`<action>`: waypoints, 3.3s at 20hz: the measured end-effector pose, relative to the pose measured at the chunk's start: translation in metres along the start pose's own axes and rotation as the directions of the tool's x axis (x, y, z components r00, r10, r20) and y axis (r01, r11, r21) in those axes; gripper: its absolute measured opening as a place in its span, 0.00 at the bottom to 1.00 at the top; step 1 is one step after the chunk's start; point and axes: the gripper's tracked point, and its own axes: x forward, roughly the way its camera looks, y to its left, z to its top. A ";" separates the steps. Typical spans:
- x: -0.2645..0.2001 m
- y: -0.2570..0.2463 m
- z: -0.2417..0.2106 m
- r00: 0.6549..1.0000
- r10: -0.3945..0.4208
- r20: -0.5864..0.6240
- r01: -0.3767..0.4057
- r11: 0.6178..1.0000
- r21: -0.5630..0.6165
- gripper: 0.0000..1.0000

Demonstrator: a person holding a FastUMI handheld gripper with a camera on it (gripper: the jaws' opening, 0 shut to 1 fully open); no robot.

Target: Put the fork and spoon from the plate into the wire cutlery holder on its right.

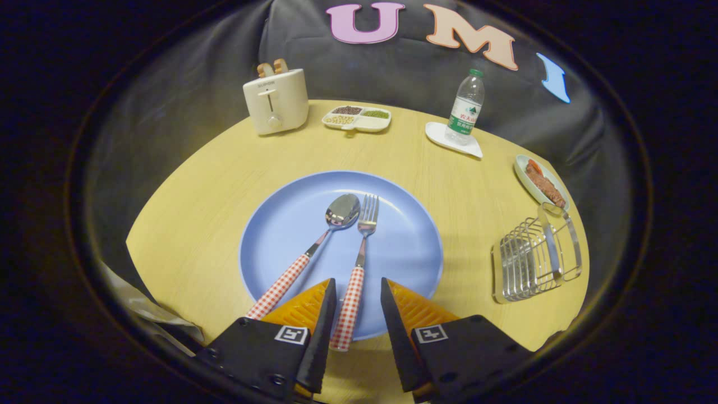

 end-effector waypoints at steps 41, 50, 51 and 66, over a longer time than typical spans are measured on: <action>-0.110 -0.183 0.037 0.987 0.057 -0.153 -0.071 0.994 -0.086 0.14; -0.125 -0.235 0.021 0.961 0.079 -0.266 -0.139 0.967 -0.213 0.14; -0.125 -0.238 0.018 0.956 0.080 -0.283 -0.148 0.963 -0.224 0.14; -0.096 -0.251 0.005 0.832 0.055 -0.552 -0.250 0.926 -0.283 0.14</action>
